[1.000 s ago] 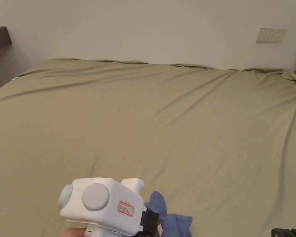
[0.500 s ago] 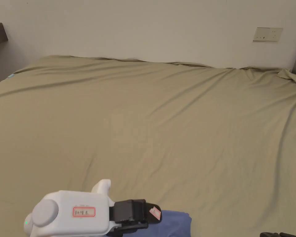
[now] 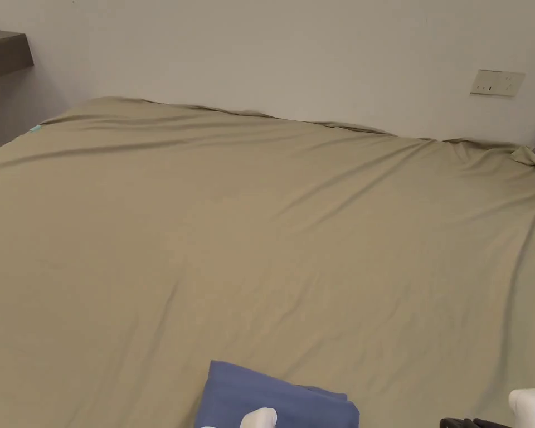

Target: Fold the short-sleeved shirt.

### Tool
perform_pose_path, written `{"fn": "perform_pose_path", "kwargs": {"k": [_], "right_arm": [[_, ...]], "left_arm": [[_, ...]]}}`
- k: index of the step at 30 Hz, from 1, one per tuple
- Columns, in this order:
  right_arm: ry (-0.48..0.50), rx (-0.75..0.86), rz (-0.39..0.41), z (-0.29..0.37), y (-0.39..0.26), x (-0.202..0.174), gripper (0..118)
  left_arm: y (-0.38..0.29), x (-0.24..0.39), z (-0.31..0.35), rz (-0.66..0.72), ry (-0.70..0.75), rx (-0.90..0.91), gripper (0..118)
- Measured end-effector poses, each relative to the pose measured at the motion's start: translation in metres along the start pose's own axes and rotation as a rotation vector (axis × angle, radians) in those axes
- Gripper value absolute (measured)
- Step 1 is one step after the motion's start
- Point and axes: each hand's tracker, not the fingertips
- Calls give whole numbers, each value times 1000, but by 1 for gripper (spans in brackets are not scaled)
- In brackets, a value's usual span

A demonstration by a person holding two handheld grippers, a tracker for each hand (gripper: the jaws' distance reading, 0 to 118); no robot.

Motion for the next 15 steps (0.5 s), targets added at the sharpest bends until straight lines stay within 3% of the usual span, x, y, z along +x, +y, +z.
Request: {"fn": "perform_pose_path", "kwargs": {"k": [4, 6, 10, 12, 15], "right_arm": [[182, 8, -66, -35, 5, -6, 4], [329, 23, -104, -59, 8, -14, 4], [626, -36, -188, -117, 8, -28, 4], [729, -109, -239, -152, 1, -31, 4], [797, -264, -329, -198, -17, -31, 4]], "left_arm": [[8, 17, 66, -47, -70, 138, 5], [14, 13, 116, -39, -101, 248, 5], [27, -20, 187, -113, 91, 442, 5], [35, -49, 203, -23, 136, 447, 5], [41, -80, 202, 84, 57, 425, 5]]}}
